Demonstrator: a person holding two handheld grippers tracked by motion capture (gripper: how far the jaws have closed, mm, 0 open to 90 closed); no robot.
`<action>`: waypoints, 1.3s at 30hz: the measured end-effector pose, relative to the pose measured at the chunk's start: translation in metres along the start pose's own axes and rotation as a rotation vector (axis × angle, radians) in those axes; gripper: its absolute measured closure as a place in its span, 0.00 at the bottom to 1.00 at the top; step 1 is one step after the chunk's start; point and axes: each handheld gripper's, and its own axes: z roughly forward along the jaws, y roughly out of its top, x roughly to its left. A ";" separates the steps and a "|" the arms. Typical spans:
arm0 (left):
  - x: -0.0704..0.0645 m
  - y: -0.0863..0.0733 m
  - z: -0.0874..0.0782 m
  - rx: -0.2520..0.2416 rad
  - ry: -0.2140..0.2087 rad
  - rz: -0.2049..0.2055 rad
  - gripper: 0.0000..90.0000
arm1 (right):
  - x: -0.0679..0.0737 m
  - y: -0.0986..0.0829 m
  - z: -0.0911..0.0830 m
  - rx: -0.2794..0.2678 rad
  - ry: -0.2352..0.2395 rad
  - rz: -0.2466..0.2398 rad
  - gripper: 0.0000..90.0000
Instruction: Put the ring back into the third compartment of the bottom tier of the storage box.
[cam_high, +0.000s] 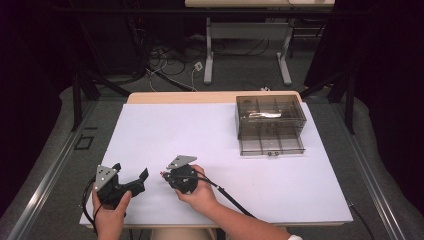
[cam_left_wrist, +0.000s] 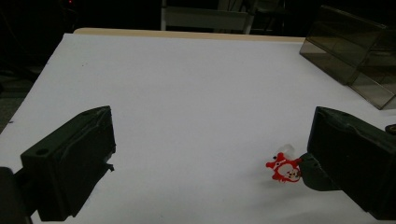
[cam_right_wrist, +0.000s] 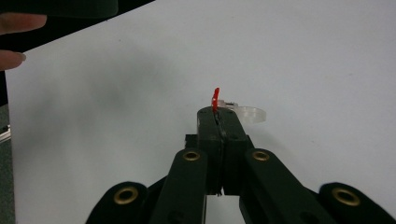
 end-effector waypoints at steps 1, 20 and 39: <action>0.000 0.000 0.000 -0.001 0.001 0.002 0.01 | -0.001 0.000 -0.002 -0.006 -0.003 0.000 1.00; -0.001 0.000 0.000 -0.003 0.001 0.011 0.01 | -0.017 0.003 -0.030 -0.090 -0.068 0.031 1.00; -0.002 0.000 0.000 -0.013 0.006 0.003 0.03 | -0.041 -0.001 -0.061 -0.148 -0.135 0.071 1.00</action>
